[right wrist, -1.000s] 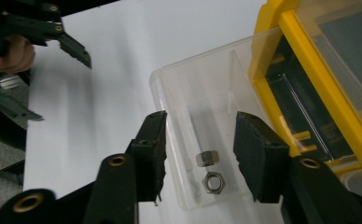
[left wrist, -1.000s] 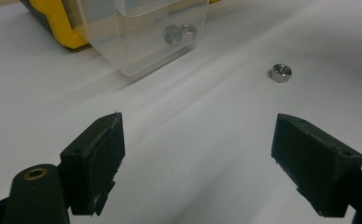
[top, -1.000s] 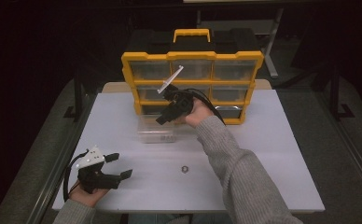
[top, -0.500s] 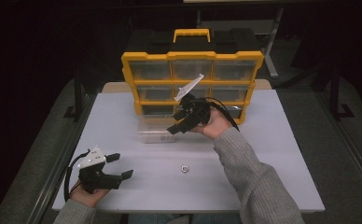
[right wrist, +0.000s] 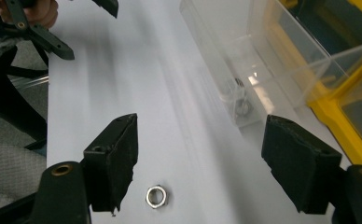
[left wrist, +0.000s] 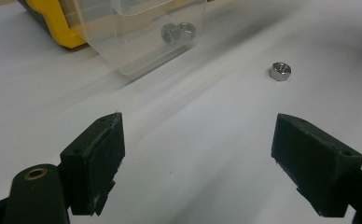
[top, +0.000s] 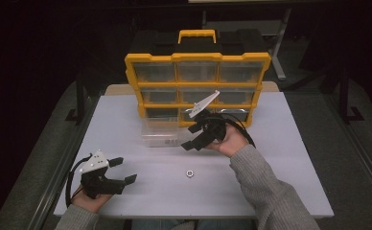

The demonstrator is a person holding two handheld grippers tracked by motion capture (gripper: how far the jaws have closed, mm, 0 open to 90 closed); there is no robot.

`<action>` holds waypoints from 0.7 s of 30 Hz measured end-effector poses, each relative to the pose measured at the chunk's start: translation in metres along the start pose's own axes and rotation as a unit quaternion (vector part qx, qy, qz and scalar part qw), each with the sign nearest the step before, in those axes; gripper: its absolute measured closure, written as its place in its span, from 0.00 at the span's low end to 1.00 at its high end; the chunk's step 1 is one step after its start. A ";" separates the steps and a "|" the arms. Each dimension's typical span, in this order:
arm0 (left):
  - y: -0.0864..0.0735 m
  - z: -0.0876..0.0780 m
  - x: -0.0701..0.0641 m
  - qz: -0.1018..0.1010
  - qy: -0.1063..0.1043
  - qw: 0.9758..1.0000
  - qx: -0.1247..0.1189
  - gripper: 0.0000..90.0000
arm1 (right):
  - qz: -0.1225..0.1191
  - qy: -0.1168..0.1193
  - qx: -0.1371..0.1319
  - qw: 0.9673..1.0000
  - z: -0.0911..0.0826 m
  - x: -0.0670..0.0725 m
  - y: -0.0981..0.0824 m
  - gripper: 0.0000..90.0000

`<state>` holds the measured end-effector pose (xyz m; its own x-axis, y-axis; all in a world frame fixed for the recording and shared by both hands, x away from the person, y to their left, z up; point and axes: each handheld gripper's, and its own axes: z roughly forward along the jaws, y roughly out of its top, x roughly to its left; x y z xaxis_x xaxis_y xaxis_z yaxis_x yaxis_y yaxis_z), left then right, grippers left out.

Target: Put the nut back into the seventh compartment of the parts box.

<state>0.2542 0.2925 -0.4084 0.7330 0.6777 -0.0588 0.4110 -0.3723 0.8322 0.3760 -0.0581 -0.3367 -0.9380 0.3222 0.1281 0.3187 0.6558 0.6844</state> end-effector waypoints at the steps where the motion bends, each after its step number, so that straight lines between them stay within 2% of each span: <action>1: 0.000 0.000 0.000 0.000 0.000 1.000 -0.001 0.19 | 0.002 -0.002 -0.002 1.000 -0.001 0.001 -0.002 0.29; 3: 0.000 0.000 -0.001 -0.003 0.000 1.000 0.000 0.19 | -0.002 -0.005 -0.005 1.000 -0.001 0.000 -0.006 0.29; 8: 0.000 0.000 0.000 -0.001 0.000 1.000 -0.001 0.19 | 0.016 -0.004 0.004 1.000 -0.002 0.006 -0.015 0.30; 10: 0.000 0.000 0.000 -0.001 0.000 1.000 -0.002 0.19 | 0.009 -0.004 0.001 1.000 -0.001 0.007 -0.019 0.31; 12: 0.000 0.000 -0.001 -0.004 0.000 1.000 -0.002 0.19 | 0.014 -0.002 0.002 1.000 0.001 0.009 -0.023 0.31; 21: 0.000 0.000 -0.001 -0.003 0.000 1.000 -0.004 0.19 | 0.007 -0.003 0.015 1.000 0.009 0.016 -0.036 0.35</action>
<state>0.2538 0.2914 -0.4084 0.7303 0.6800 -0.0648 0.4120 -0.3628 0.8359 0.3510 -0.0703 -0.3655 -0.9327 0.3350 0.1335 0.3358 0.6720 0.6601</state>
